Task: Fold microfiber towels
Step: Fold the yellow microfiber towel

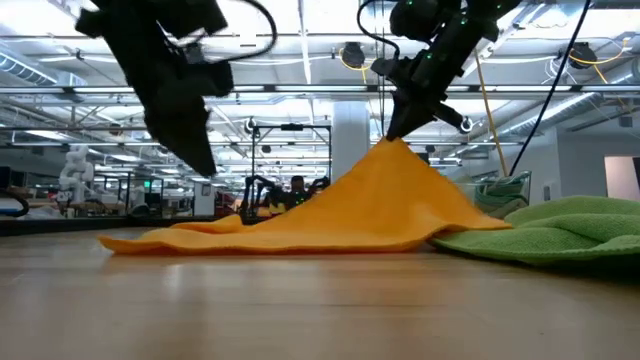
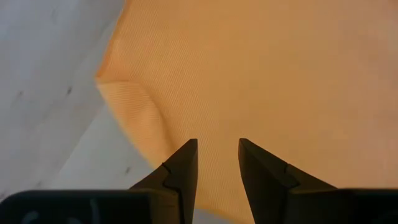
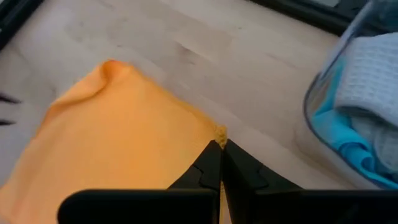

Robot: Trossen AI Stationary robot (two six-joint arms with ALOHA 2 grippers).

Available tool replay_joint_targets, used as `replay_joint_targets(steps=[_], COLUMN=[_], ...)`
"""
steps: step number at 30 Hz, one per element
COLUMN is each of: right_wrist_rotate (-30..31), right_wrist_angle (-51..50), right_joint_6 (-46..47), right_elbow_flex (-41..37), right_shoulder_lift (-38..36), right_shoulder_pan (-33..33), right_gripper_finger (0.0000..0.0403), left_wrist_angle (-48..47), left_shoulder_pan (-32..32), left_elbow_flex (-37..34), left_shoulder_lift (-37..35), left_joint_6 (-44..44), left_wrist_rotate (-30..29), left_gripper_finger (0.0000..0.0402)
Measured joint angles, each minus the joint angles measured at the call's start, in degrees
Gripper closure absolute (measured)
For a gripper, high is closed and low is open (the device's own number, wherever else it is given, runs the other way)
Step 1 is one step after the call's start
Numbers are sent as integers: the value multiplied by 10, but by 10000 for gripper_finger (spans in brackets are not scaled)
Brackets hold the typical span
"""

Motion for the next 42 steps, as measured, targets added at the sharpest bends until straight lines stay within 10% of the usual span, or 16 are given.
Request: replay_joint_targets(steps=[13,27,42], right_wrist_rotate=[-62,-91,-93], right_wrist_angle=[2,-34,-45], right_joint_6=[-23,-65,-73], right_elbow_flex=[0,0,0], right_shoulder_lift=[3,1,1], right_shoulder_pan=[-2,-5,-5], right_gripper_finger=[403,403,403], left_wrist_angle=[132,36,23], left_shoulder_pan=[63,156,245], left_elbow_flex=[1,0,-1], left_shoulder_lift=[144,152,111], left_joint_6=[122,93,84], left_wrist_rotate=[-47,-67,57], left_gripper_finger=[283,284,284])
